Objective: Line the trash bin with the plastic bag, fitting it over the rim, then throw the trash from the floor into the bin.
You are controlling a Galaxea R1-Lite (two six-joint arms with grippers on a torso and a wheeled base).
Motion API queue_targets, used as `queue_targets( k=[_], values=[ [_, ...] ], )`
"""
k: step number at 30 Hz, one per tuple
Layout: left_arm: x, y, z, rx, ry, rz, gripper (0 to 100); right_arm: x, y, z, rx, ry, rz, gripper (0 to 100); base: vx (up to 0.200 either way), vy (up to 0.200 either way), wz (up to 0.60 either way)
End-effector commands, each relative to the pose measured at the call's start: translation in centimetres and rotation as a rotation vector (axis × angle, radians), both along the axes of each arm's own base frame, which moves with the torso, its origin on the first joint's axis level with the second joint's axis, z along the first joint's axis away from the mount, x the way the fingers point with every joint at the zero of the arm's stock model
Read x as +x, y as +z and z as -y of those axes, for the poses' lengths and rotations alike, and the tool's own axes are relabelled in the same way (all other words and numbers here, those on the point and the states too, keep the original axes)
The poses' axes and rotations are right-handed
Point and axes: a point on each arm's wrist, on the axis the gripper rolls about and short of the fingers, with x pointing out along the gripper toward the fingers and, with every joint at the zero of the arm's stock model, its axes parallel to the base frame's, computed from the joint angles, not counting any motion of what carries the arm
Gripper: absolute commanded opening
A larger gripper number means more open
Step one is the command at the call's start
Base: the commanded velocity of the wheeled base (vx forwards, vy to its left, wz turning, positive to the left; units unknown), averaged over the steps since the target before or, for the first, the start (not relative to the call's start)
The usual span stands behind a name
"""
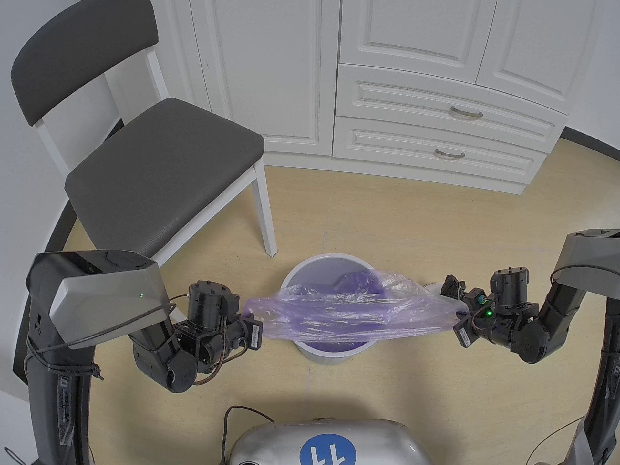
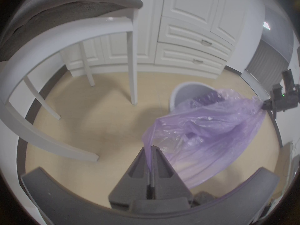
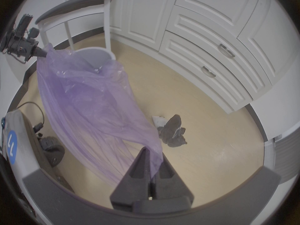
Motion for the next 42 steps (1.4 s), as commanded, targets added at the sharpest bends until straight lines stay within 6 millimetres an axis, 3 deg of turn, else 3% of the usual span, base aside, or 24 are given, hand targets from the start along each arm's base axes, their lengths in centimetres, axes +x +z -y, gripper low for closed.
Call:
queue_targets(
  k=[1,13,21,23,28,34,39,42],
  values=[
    [-1.2,1.1,-0.3,0.016,-0.034,-0.034,0,-1.0,0.1,0.5,-0.015,0.025,-0.019,0,0.0,0.0,0.0],
    [-4.1,1.9,-1.1,0.045,-0.185,-0.115,0,-3.0,0.7,1.8,-0.072,0.134,-0.049,0,0.0,0.0,0.0],
    [-4.3,0.4,-1.2,0.094,-0.209,-0.15,0,-3.5,0.1,2.0,-0.098,0.169,-0.082,0,0.0,0.0,0.0],
    [-3.8,-1.0,-0.9,0.098,-0.206,-0.163,0,-3.2,-0.8,1.9,-0.11,0.179,-0.104,0,0.0,0.0,0.0],
    [-1.5,-2.4,0.2,0.073,-0.127,-0.097,0,-1.7,-1.6,1.5,-0.097,0.162,-0.086,0,0.0,0.0,0.0],
    [0.5,-0.5,0.7,-0.032,-0.017,-0.006,0,0.1,-0.2,1.0,0.012,0.054,0.065,0,0.0,0.0,0.0],
    [0.9,1.5,-0.3,-0.054,0.012,0.04,0,2.1,-1.0,-1.4,0.081,-0.03,0.143,0,0.0,0.0,0.0],
    [0.9,1.5,-0.3,-0.054,0.012,0.04,0,2.1,-1.0,-1.4,0.081,-0.03,0.143,0,0.0,0.0,0.0]
  ],
)
